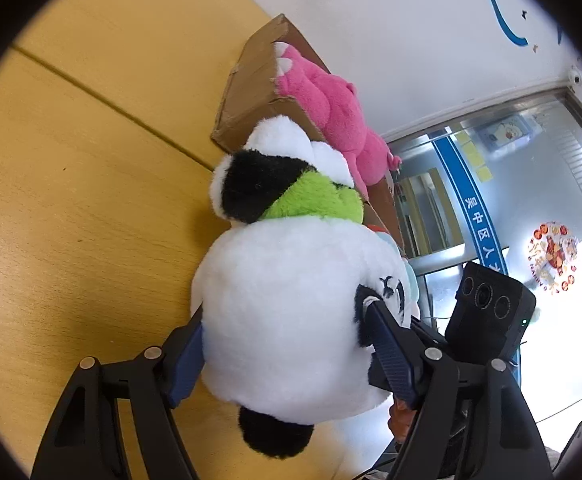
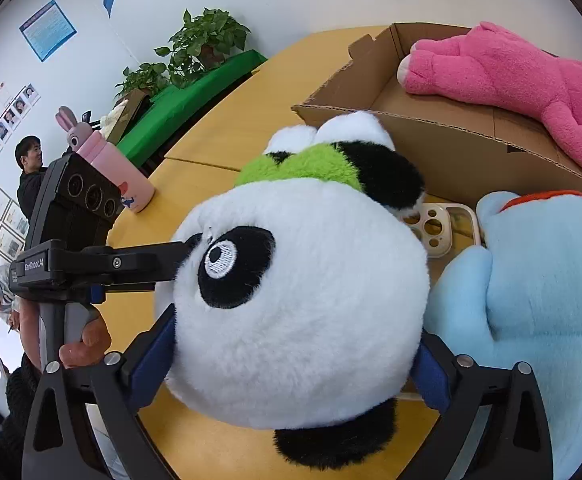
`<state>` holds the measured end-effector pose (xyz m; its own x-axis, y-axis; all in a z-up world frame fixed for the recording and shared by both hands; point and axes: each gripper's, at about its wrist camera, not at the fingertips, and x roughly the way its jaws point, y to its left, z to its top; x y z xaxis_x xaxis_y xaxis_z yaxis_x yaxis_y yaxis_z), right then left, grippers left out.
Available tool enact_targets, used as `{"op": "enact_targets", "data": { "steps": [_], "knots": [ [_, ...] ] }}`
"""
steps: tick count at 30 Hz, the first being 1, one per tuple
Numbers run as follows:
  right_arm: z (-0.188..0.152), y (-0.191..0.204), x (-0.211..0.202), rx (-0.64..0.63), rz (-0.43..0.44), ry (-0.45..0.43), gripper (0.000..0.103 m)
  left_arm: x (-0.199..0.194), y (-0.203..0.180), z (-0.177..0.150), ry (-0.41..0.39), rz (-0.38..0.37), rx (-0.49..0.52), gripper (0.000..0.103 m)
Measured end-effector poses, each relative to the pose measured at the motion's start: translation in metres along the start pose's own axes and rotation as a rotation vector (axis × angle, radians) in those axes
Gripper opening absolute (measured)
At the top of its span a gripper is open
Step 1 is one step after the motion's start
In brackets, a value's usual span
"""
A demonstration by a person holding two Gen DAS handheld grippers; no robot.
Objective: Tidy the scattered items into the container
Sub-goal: 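Carry the panda with both grippers over the cardboard box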
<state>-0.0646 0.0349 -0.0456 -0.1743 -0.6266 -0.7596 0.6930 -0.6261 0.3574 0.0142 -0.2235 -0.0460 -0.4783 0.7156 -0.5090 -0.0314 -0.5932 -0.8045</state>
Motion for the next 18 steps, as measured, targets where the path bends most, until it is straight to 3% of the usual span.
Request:
{"op": "enact_targets", "data": {
  "steps": [10, 18],
  "knots": [
    [0.007, 0.013, -0.054, -0.019, -0.01, -0.149, 0.093, -0.023, -0.08, 0.01, -0.072, 0.058, 0.197, 0.069],
    [0.031, 0.015, -0.114, -0.059, -0.087, -0.284, 0.093, -0.02, -0.163, 0.039, -0.092, 0.074, 0.395, 0.069]
  ]
}}
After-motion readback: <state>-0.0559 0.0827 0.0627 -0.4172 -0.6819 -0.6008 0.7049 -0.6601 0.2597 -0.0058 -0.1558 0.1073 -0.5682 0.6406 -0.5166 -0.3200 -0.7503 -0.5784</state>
